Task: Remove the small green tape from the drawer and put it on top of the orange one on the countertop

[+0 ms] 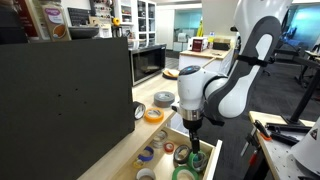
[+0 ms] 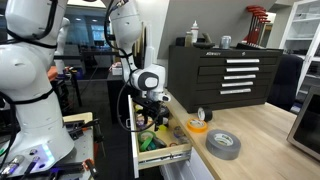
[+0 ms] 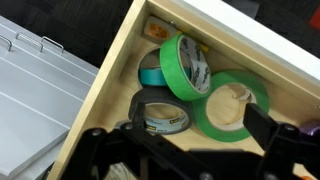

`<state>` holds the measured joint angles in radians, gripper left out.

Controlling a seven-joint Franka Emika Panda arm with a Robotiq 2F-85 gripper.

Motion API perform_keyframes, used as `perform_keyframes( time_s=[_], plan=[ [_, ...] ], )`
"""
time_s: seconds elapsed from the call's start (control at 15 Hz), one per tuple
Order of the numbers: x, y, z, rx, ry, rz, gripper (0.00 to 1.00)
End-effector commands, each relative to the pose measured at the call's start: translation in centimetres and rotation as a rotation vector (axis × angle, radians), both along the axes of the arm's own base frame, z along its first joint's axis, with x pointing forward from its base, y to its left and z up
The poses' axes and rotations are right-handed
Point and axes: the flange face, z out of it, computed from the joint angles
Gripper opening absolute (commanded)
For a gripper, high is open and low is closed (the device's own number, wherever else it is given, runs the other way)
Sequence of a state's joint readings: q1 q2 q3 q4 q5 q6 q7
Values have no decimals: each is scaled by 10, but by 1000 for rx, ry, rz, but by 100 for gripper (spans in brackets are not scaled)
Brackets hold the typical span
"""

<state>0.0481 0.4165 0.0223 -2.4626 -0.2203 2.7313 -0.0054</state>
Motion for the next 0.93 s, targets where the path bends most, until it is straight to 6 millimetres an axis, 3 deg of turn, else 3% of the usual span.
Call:
perform_keyframes(
  time_s=[0.0,0.53,0.87],
  plan=[
    [-4,-5,-8,14,19,29,100],
    [-11,-24,-22,68,67,128,100],
    [-13,-24,-27,60,83,137,100]
  ],
)
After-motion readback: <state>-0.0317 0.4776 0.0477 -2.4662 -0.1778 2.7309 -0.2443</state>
